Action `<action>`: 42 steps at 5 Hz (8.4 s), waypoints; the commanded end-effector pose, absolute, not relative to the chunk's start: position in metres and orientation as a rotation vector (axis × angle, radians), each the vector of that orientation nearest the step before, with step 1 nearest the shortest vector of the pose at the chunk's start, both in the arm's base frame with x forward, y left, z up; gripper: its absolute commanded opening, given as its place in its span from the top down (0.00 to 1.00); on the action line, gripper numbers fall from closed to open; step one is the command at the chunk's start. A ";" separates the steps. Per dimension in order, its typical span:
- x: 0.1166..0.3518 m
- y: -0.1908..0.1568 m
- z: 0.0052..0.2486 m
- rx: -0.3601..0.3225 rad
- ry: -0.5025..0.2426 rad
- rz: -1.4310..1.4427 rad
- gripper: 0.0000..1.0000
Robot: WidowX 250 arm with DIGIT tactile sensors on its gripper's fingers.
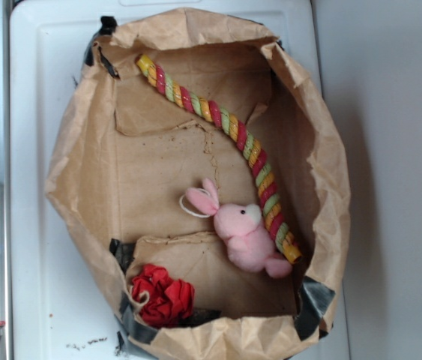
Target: Grab the multicolored rope.
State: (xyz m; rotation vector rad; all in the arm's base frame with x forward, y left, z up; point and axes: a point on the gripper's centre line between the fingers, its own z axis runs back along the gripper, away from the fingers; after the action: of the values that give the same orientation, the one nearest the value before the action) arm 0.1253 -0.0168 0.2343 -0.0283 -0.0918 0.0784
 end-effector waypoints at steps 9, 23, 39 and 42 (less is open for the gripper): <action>0.297 0.028 0.153 0.079 -0.301 -0.517 0.00; 0.328 0.093 0.062 0.142 -0.364 -0.530 0.00; 0.258 0.022 0.182 0.039 -0.495 -0.236 1.00; 0.264 0.012 0.190 0.053 -0.418 -0.202 1.00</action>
State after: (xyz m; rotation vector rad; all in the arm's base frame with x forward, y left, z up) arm 0.2563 0.0152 0.1725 0.0441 -0.3700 -0.2068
